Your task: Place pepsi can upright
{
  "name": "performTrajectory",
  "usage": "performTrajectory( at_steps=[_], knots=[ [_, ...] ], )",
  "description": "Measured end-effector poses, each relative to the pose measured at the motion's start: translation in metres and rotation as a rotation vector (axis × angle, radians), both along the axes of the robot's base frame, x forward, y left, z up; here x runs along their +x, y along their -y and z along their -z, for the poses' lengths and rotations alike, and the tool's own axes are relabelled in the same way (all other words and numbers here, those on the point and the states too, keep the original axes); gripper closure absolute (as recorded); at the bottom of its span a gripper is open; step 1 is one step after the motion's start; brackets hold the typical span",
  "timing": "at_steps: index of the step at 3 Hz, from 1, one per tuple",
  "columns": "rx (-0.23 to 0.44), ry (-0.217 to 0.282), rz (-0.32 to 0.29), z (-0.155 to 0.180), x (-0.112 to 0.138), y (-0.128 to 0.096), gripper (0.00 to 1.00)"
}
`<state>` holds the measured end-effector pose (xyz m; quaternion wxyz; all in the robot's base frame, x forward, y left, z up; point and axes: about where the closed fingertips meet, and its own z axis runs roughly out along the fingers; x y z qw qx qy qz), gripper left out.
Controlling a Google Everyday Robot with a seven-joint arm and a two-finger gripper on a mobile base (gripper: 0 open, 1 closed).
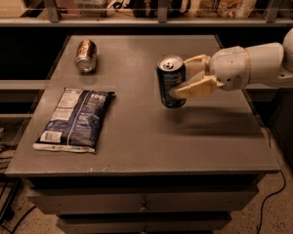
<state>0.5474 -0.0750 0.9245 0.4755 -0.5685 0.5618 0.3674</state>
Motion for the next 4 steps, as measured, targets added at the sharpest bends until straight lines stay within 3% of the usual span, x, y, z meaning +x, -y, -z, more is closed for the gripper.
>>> performTrajectory(
  at_steps=[2,3,4],
  knots=[
    [0.023,-0.052,-0.013,0.026,-0.005,-0.02,1.0],
    [0.017,-0.075,0.003,0.037,-0.008,-0.027,0.82],
    [0.005,-0.103,0.022,0.047,-0.011,-0.032,0.58]
  ],
)
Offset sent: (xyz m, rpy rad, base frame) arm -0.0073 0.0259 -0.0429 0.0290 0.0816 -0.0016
